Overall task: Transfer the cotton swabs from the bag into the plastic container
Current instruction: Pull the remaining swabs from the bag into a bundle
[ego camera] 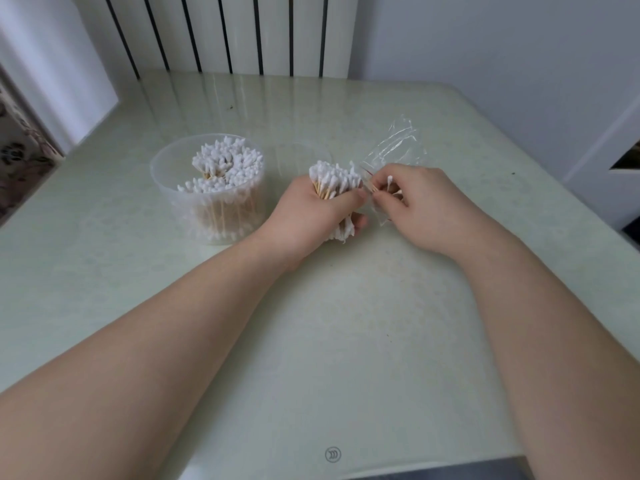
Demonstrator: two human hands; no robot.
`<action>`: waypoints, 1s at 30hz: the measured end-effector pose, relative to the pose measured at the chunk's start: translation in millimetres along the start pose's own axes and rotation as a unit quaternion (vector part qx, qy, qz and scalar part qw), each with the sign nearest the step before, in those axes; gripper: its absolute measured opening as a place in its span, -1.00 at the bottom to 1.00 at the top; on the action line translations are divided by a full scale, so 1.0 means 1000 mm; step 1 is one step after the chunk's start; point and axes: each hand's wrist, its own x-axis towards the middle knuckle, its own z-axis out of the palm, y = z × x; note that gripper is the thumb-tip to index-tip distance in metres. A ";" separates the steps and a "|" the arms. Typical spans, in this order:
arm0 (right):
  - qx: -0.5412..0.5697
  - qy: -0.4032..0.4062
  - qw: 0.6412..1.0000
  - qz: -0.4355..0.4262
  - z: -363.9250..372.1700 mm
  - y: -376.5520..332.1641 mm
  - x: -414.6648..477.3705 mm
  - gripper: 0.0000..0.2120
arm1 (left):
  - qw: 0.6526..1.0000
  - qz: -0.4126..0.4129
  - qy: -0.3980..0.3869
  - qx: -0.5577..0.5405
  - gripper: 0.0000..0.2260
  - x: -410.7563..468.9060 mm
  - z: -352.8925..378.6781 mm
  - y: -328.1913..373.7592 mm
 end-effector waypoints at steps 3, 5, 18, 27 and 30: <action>-0.019 -0.037 0.999 -0.008 0.000 0.000 -0.001 -0.87 | 1.000 0.009 0.021 0.007 -0.82 0.002 0.000 -0.001; -0.023 -0.052 0.998 -0.007 -0.002 -0.002 -0.002 -0.89 | 0.999 0.009 0.042 0.010 -0.80 0.003 0.000 -0.003; 0.254 0.162 0.951 0.070 -0.003 -0.001 0.007 -0.96 | 0.993 0.013 0.047 0.112 -0.86 0.009 -0.001 -0.008; 0.526 0.189 0.824 0.096 -0.015 -0.009 0.006 -0.92 | 0.986 0.024 0.068 0.153 -0.85 0.008 0.001 -0.007; 0.574 0.134 0.803 0.089 -0.012 -0.016 0.006 -0.91 | 0.985 0.036 0.082 0.149 -0.85 0.008 0.000 -0.006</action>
